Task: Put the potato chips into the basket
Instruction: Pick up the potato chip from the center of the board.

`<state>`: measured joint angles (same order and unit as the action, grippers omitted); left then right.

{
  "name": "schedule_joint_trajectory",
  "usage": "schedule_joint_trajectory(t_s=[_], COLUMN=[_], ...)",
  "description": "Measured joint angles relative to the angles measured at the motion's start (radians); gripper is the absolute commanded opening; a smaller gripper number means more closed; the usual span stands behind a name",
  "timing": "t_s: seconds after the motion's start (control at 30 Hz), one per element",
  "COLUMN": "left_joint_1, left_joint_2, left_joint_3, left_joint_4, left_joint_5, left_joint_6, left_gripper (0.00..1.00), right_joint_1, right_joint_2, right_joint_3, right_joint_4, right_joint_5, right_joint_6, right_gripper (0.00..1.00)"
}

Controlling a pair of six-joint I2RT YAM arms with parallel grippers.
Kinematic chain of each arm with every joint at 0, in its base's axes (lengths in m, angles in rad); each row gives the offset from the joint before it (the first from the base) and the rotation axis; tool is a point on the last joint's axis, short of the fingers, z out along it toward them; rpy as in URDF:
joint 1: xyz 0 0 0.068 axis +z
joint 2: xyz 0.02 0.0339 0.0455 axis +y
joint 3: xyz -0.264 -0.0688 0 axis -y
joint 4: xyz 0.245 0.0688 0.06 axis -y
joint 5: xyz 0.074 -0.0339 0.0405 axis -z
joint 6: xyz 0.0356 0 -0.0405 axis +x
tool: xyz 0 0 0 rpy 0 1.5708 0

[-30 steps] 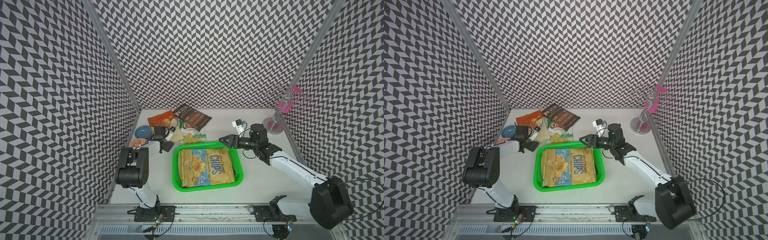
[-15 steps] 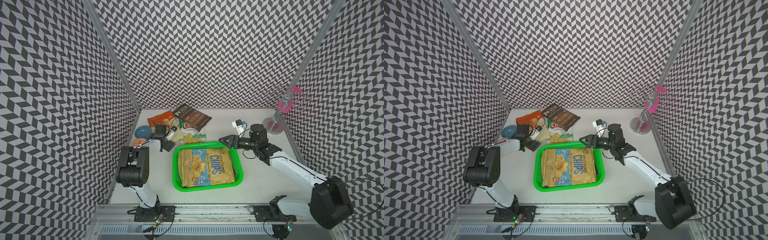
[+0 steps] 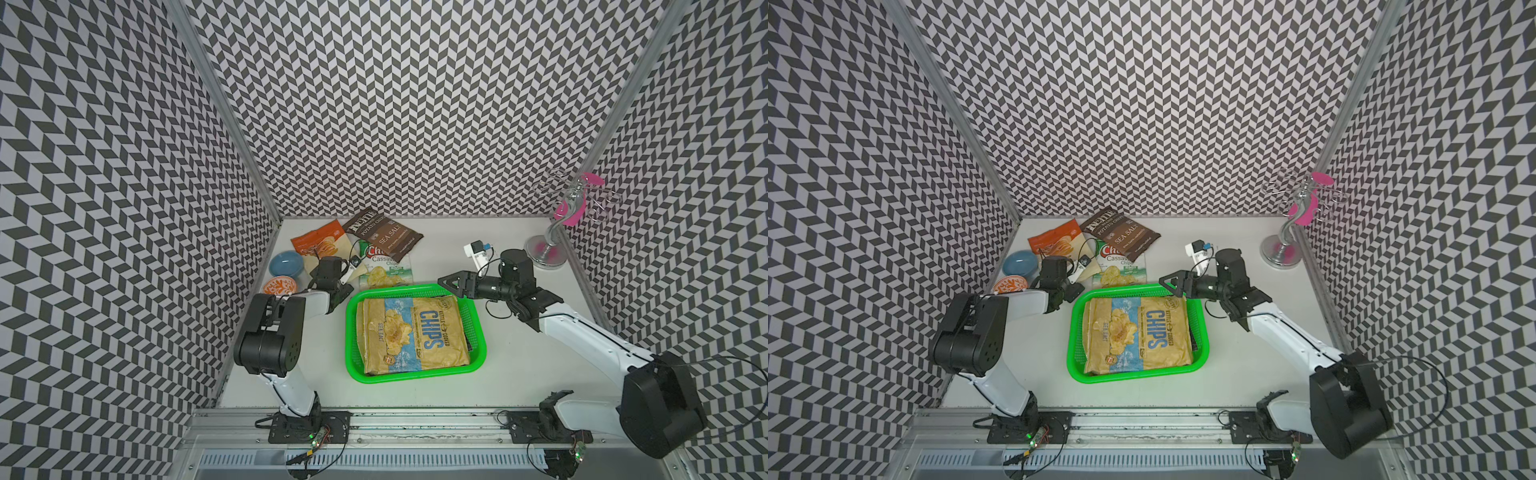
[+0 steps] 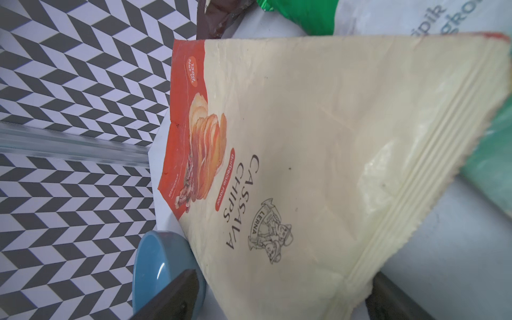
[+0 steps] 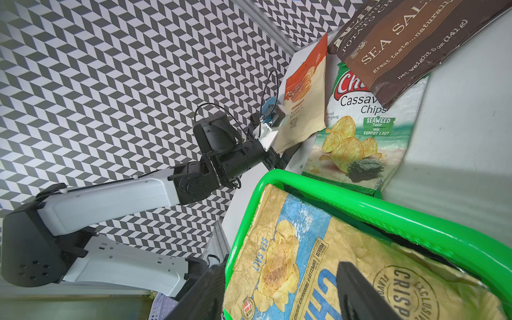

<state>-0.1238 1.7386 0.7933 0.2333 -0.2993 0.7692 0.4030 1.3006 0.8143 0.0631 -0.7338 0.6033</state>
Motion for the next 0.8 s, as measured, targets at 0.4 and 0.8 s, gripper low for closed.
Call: schedule_joint_trajectory(t_s=[0.4, 0.8], left_joint_1=[0.0, 0.0], left_joint_2=[0.059, 0.076], left_joint_3=[0.009, 0.04], left_joint_4=[0.095, -0.025], left_joint_5=[-0.092, -0.106], left_joint_6=[-0.005, -0.038], left_gripper=[0.83, 0.04], right_joint_1=[0.0, 0.0], right_joint_2=[-0.014, -0.044], right_joint_3=[-0.006, -0.011], right_joint_4=[0.011, 0.013], right_joint_5=[-0.001, -0.001], right_joint_6=[0.014, 0.018], right_gripper=[0.67, 0.66])
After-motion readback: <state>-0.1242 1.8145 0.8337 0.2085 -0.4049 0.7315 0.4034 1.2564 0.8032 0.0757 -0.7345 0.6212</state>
